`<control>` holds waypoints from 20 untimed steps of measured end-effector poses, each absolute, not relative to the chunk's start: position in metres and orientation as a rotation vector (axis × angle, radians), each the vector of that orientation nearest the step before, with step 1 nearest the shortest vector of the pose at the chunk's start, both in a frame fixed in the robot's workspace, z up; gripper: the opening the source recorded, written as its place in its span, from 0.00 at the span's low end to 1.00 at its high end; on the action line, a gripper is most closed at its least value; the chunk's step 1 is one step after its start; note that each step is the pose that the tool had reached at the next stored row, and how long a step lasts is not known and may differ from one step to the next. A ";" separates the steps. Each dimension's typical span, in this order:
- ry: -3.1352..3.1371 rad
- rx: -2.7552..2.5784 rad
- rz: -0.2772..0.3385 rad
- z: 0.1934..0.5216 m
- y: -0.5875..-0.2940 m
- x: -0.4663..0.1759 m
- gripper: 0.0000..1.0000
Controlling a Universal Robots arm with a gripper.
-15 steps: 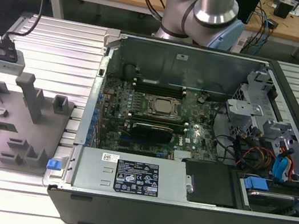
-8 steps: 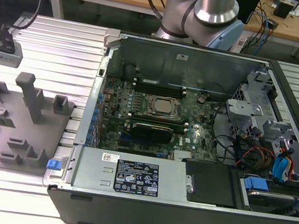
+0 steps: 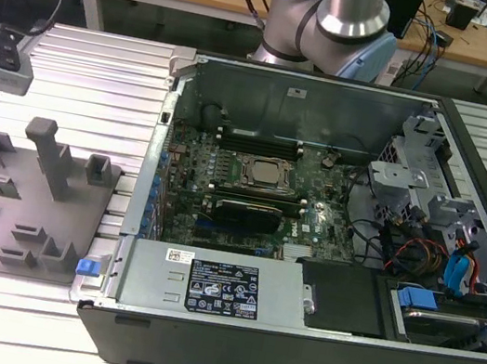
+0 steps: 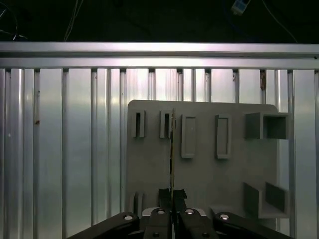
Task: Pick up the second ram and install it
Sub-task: 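Pick up the second ram and move it above second insertion slot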
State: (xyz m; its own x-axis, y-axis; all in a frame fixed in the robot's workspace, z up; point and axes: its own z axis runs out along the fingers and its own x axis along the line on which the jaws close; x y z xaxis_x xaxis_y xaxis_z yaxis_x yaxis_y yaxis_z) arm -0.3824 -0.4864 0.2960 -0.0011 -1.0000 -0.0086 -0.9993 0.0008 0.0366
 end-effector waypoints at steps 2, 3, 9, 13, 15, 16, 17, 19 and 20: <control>-2.208 2.205 -0.050 0.299 -0.486 -0.382 0.13; -2.207 2.205 -0.049 0.300 -0.486 -0.382 0.13; -2.204 2.201 -0.045 0.315 -0.485 -0.382 0.13; -2.202 2.199 -0.043 0.324 -0.485 -0.382 0.13; -2.201 2.198 -0.042 0.328 -0.484 -0.382 0.13; -2.201 2.198 -0.042 0.329 -0.484 -0.382 0.13; -2.200 2.197 -0.041 0.334 -0.484 -0.382 0.13; -2.199 2.196 -0.041 0.340 -0.483 -0.381 0.13; -2.199 2.196 -0.041 0.341 -0.483 -0.381 0.13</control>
State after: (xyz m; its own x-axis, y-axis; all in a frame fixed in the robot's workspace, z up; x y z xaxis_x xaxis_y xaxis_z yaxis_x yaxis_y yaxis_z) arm -0.3814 -0.4830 0.3414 -0.0011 -1.0000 0.0051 -0.9991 0.0013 0.0423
